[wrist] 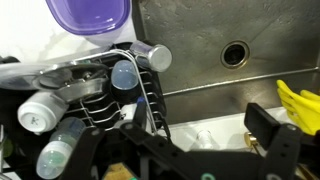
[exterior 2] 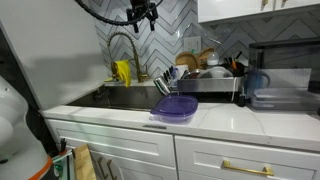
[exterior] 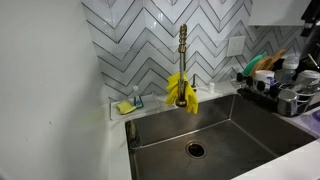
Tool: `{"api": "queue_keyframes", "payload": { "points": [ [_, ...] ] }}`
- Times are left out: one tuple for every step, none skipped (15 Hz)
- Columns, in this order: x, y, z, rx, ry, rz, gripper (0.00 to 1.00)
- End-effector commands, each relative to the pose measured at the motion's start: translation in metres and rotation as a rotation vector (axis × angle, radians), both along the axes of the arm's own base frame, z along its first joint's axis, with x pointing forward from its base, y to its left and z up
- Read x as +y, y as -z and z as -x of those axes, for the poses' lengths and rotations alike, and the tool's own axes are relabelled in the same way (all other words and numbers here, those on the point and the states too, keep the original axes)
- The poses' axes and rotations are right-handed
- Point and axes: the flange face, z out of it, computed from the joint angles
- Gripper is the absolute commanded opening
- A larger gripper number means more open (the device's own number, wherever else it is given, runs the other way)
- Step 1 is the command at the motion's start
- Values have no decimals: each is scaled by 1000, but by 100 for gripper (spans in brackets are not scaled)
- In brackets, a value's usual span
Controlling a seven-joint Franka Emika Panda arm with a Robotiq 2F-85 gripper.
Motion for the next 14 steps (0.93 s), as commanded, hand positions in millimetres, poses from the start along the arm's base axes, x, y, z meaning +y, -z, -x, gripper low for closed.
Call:
{"api": "queue_keyframes", "payload": {
  "points": [
    [-13,-3,31,-5,141,44,100],
    [-14,-4,36,-2,163,51,100],
    [-15,-4,39,3,184,56,100],
    [-16,-4,43,7,200,58,100],
    [-19,-4,46,10,225,43,100],
    [-18,-5,47,28,258,-6,100],
    [-15,-8,33,1,201,22,100],
    [-15,-8,35,4,220,16,100],
    [-16,-9,36,5,231,14,100],
    [-16,-9,37,5,235,13,100],
    [-16,-9,37,5,237,12,100],
    [-16,-9,37,6,238,12,100],
    [-16,-9,37,6,239,12,100],
    [-16,-9,37,7,240,12,100]
  ]
}}
